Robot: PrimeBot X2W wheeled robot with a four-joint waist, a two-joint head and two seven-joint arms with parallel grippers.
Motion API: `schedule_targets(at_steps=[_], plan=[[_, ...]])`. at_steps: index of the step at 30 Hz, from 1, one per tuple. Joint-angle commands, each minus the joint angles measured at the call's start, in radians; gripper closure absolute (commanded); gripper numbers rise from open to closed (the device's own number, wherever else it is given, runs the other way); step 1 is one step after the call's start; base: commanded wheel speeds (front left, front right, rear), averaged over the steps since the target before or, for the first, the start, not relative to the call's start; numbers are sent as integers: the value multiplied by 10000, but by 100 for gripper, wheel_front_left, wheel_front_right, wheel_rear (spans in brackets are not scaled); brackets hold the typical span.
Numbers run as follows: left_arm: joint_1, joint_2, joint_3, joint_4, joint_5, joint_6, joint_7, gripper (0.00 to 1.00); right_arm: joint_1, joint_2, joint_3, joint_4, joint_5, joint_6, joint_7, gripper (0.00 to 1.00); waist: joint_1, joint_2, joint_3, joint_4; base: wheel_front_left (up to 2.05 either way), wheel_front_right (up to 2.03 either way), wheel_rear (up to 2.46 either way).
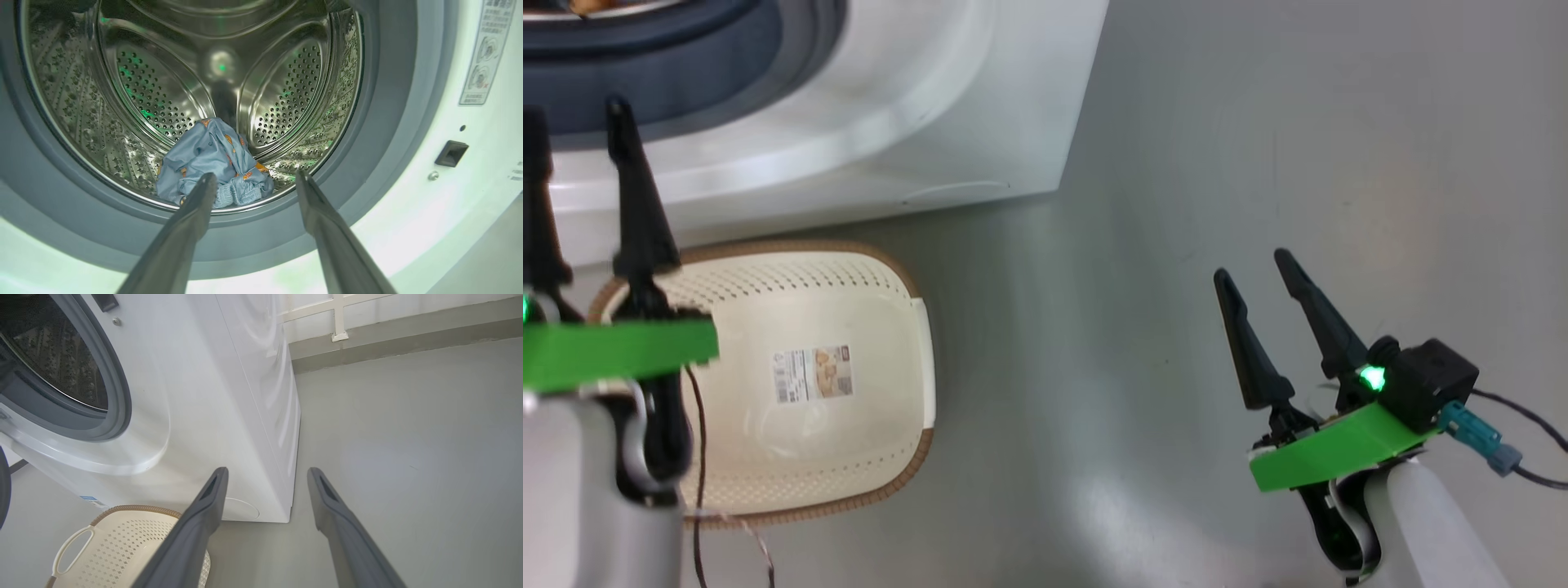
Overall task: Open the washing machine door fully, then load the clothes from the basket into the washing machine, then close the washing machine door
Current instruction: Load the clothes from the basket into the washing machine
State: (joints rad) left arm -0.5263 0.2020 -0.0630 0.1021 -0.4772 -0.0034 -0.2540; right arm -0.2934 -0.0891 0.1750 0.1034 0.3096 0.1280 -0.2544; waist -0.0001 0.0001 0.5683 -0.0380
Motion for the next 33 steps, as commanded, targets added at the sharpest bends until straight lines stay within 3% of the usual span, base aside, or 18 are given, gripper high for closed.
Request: schedule_targets(at_steps=[1, 10, 19, 25, 33], plan=[[391, 238, 437, -484, 228, 61, -77, 0, 387, 57, 183, -163, 11, 27, -74, 0, 1, -1, -371, -11, 0, 0, 0], [2844, -985, 1101, -1779, 1458, -484, -77, 0, 847, 54, 9, -26, -45, 27, -74, 0, 1, -1, -1723, -82, 0, 0, 0], [4472, -1446, 1569, -2229, 2031, -741, -77, 0, 1485, 83, -121, 17, -220, 27, -74, 0, 1, -1, -3086, -294, 0, 0, 0], [5575, -1507, 1888, -2459, 2279, -596, -78, 0, 1948, 107, -182, -14, -434, 27, -74, 0, 1, -1, -3936, -426, 0, 0, 0], [6922, -1515, 1718, -2639, 2097, 45, -78, 0, 2567, 145, -325, -245, -738, 27, 14, 0, 1, -1, -5013, -566, 0, 0, 0]])
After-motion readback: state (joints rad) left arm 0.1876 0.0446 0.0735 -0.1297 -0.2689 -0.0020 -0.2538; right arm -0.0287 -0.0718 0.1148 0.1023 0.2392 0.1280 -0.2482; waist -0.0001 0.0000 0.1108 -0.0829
